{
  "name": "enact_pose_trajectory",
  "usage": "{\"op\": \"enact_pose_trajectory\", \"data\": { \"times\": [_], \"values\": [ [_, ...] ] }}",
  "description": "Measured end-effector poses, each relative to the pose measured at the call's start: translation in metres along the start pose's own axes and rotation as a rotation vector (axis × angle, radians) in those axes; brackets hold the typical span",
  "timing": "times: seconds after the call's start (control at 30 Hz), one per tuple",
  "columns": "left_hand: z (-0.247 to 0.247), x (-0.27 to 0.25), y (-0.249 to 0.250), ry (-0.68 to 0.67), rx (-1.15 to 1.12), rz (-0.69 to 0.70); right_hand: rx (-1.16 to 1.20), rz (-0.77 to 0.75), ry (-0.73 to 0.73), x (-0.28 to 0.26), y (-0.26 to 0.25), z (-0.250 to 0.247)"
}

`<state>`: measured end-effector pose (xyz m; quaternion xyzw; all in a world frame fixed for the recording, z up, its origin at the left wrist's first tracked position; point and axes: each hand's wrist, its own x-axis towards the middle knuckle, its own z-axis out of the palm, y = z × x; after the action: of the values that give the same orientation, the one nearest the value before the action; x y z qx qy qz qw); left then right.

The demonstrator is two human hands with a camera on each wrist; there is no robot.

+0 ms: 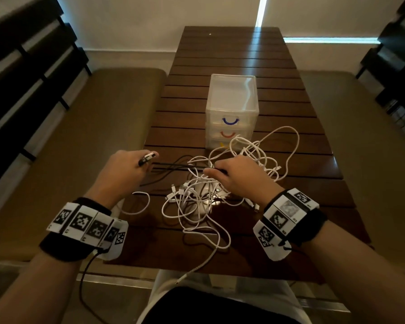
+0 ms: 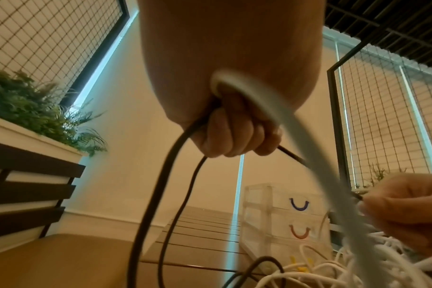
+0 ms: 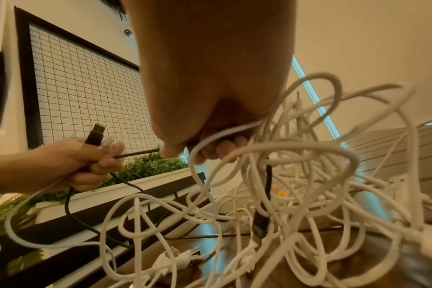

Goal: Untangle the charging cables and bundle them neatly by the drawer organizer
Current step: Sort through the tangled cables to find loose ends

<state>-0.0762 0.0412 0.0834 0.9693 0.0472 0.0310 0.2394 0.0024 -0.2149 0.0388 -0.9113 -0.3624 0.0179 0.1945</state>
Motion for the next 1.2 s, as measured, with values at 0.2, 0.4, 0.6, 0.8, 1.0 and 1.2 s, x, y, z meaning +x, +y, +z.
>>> {"op": "enact_pose_trajectory", "data": {
  "times": [0.2,0.4,0.6,0.8,1.0,1.2],
  "values": [
    [-0.016,-0.001,-0.016,0.007,0.041,-0.021,0.067,0.01,-0.011,0.002,0.007,-0.003],
    [-0.023,-0.006,-0.025,0.066,-0.018,-0.027,0.067,-0.022,-0.033,0.005,0.001,-0.006],
    [-0.004,-0.003,-0.015,0.0,-0.032,-0.067,0.194,0.124,-0.025,0.0,0.003,-0.021],
    [0.026,-0.001,0.06,-0.011,-0.006,0.202,0.101,0.086,-0.125,-0.005,-0.02,-0.007],
    [0.072,0.004,0.083,-0.185,0.117,0.185,0.479,0.273,0.034,-0.025,-0.002,-0.035],
    [0.073,0.0,0.078,-0.119,-0.005,0.19,0.086,0.256,0.169,-0.068,0.029,-0.043]
  ]
}}
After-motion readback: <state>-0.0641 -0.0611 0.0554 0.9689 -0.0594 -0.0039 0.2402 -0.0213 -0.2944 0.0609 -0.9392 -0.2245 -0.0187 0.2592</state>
